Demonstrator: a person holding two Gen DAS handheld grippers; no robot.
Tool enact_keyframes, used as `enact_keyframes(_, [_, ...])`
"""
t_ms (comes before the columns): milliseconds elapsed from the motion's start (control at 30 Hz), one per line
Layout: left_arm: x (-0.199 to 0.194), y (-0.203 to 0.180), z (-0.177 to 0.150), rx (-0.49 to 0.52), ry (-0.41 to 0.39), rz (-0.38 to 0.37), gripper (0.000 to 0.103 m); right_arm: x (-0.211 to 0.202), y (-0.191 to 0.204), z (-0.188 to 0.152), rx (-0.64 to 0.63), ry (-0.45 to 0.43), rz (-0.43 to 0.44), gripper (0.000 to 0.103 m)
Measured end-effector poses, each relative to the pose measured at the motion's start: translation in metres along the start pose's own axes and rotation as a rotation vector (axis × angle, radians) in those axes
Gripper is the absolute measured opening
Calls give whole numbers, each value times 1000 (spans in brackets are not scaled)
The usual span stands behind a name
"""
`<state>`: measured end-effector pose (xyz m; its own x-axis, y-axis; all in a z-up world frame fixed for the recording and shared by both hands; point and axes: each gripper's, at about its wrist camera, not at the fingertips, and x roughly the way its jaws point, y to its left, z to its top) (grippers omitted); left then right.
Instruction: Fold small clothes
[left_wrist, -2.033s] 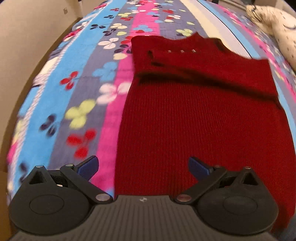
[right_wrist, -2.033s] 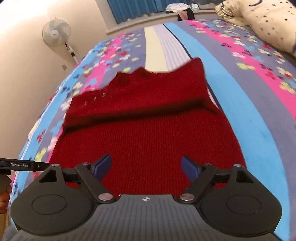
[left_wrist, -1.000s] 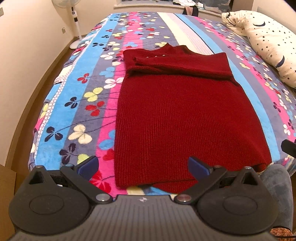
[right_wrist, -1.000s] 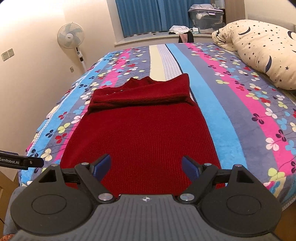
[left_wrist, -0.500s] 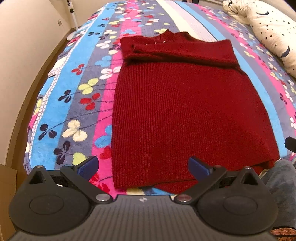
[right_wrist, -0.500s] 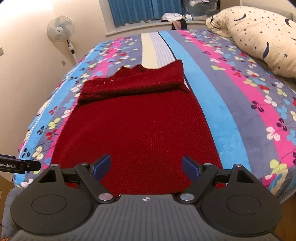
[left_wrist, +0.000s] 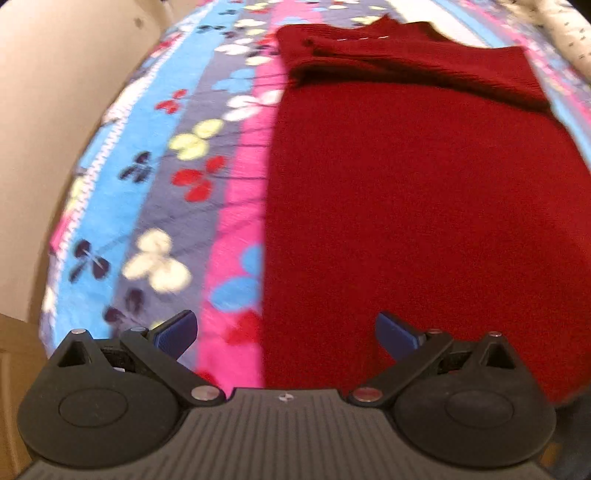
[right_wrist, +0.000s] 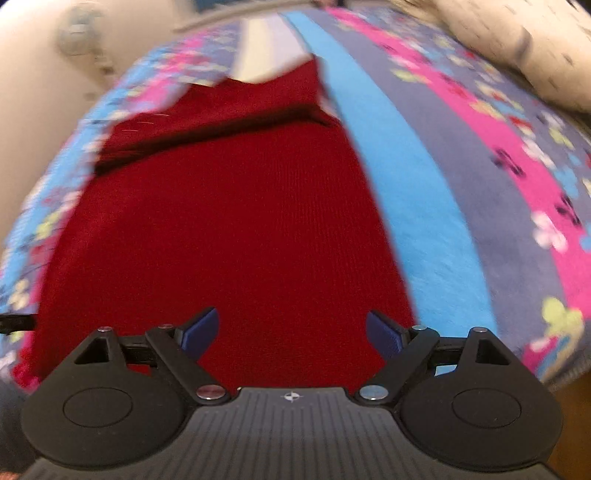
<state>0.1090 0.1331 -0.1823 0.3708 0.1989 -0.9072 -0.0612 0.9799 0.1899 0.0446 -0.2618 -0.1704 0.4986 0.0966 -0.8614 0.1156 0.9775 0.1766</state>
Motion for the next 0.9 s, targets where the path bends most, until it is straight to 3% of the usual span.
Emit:
enact_keyframes(67, [14,7,4,11,1,-19,103,14,-22,5,54,21,-22,88])
enact_keyframes(333, [65,34,14,-72,118,-229,103,63,-70,18,147,107,6,88])
enact_keyframes(500, [66,35,14,-79,129,-245,103,84,-75,15,159,107,5,90])
enact_keyframes(600, [65,33,10,-107,157,-276,100,81,-68,10,131,101,38,78])
enact_keyframes(633, [63,33,9,-105,155,-276,89,79,-69,7,145,101,51,70])
enact_keyframes(667, [59,33,9,-100,148,-294,64,76,-70,4,173,103,68,62])
enact_keyframes(700, [55,35,8,-113,147,-333,48,73,-72,2,193,98,75,56])
enact_keyframes(733, [52,37,7,-140,148,-348,24,72,-73,0,205,96,81,40])
enact_keyframes(767, [49,39,7,-148,145,-341,15,70,-75,-2,225,95,93,23])
enact_keyframes(900, [24,49,10,-184,100,-340,13,56,-75,-1,260,71,142,17])
